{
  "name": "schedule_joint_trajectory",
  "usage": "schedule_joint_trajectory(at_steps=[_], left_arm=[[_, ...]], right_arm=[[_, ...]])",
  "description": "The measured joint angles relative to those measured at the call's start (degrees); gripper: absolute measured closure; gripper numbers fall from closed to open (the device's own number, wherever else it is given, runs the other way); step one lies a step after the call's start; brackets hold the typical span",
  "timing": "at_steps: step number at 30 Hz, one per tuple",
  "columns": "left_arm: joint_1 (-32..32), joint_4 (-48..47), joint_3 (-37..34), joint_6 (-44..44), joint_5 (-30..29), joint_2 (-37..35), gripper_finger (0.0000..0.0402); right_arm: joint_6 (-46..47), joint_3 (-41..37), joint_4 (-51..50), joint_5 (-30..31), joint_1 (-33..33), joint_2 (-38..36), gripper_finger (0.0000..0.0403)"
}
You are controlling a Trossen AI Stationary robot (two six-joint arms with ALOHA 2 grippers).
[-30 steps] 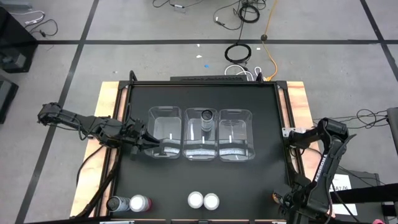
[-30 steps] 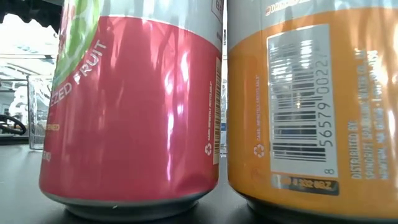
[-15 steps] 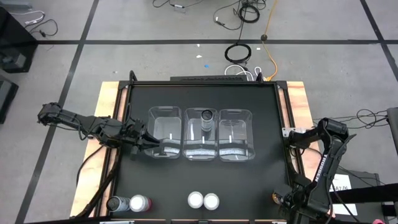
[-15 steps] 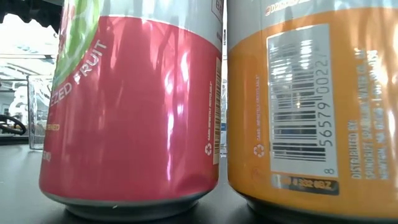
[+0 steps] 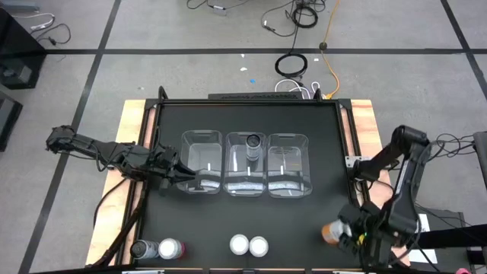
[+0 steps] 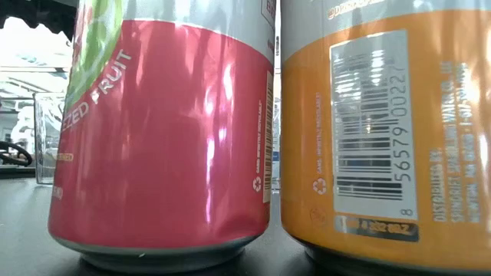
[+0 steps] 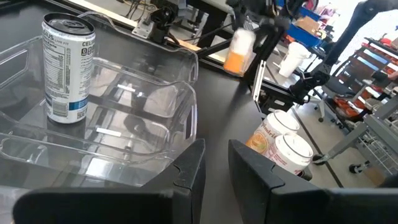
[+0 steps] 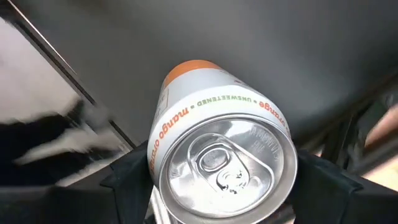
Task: Sort soda cans
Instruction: Put the right yellow-white soda can into the middle right transparent bin
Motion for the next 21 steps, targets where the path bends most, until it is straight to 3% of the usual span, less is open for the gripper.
schedule_joint_trajectory(at_steps=[6, 9, 21], left_arm=[[-0.02, 0.0, 0.0, 0.0, 0.01, -0.01, 0.0322], [0.0, 0.0, 0.0, 0.0, 0.0, -0.02, 0.0322], [-0.02, 0.0, 0.01, 0.04, 0.01, -0.02, 0.0322]], right_arm=[[-2.53, 0.0, -0.39, 12.19, -4.23, -7.23, 0.0116], [-6.49, 0.02, -0.39, 15.29, -8.01, -9.57, 0.0116], [-32.53, 4.59, 0.1, 15.35, -33.38, -10.84, 0.0117]])
